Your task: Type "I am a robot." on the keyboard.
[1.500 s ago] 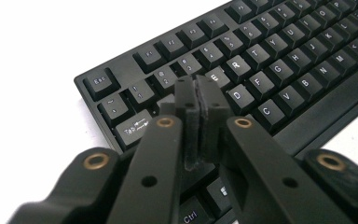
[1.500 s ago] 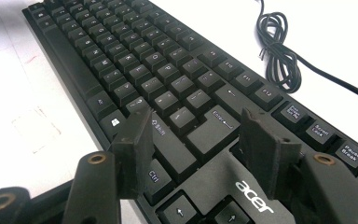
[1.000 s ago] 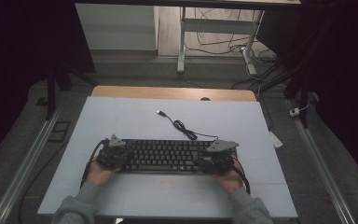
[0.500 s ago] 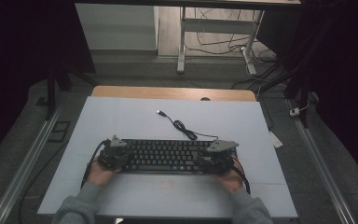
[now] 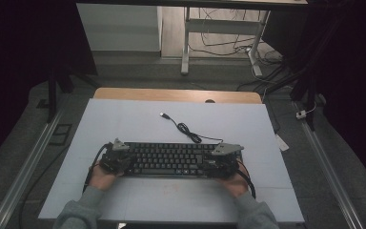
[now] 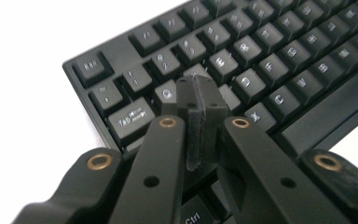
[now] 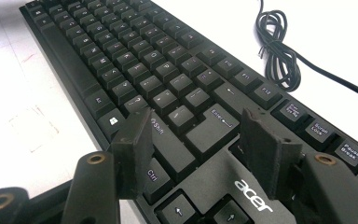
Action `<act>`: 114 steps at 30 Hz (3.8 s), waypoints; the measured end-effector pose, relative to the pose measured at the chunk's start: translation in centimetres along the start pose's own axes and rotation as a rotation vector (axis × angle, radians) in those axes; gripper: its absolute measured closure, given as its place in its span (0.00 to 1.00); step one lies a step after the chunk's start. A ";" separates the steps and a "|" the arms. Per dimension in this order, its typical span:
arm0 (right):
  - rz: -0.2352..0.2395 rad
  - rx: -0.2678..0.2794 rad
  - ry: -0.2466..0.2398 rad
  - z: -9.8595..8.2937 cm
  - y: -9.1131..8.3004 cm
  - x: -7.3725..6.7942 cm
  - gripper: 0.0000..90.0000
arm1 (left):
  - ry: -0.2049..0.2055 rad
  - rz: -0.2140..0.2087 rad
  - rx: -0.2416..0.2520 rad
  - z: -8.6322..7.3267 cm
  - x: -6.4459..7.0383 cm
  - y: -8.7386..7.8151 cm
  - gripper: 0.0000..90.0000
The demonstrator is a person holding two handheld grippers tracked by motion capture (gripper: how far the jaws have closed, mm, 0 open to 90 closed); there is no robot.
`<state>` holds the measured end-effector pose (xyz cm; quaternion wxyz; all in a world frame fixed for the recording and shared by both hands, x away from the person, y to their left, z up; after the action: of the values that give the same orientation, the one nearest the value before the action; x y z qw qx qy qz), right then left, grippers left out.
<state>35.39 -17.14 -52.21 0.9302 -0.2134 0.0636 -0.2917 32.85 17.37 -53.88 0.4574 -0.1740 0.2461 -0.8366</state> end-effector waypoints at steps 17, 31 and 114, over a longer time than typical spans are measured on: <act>0.000 -0.001 -0.001 0.0 0.0 0.0 0.49 | -0.066 -0.001 0.100 1.2 -1.0 -2.4 0.47; -0.001 -0.002 -0.001 0.0 0.0 0.0 0.49 | -0.088 -0.009 0.108 1.5 -1.0 -2.5 0.32; -0.001 -0.007 -0.004 -0.1 0.1 0.0 0.49 | 0.151 -0.219 -0.040 0.2 6.1 1.5 0.98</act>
<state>35.43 -17.11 -52.31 0.9295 -0.2171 0.0626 -0.2914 30.80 11.43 -54.15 0.3400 -0.1453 0.2759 -0.8872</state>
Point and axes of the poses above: each handheld gripper's, and its own axes: y roughly forward along the jaws, z roughly out of its top, x roughly to its right, the point moved 3 cm from there along y, roughly forward along the jaws, and after that the axes turned 12 degrees about x, right-handed, at the moved point
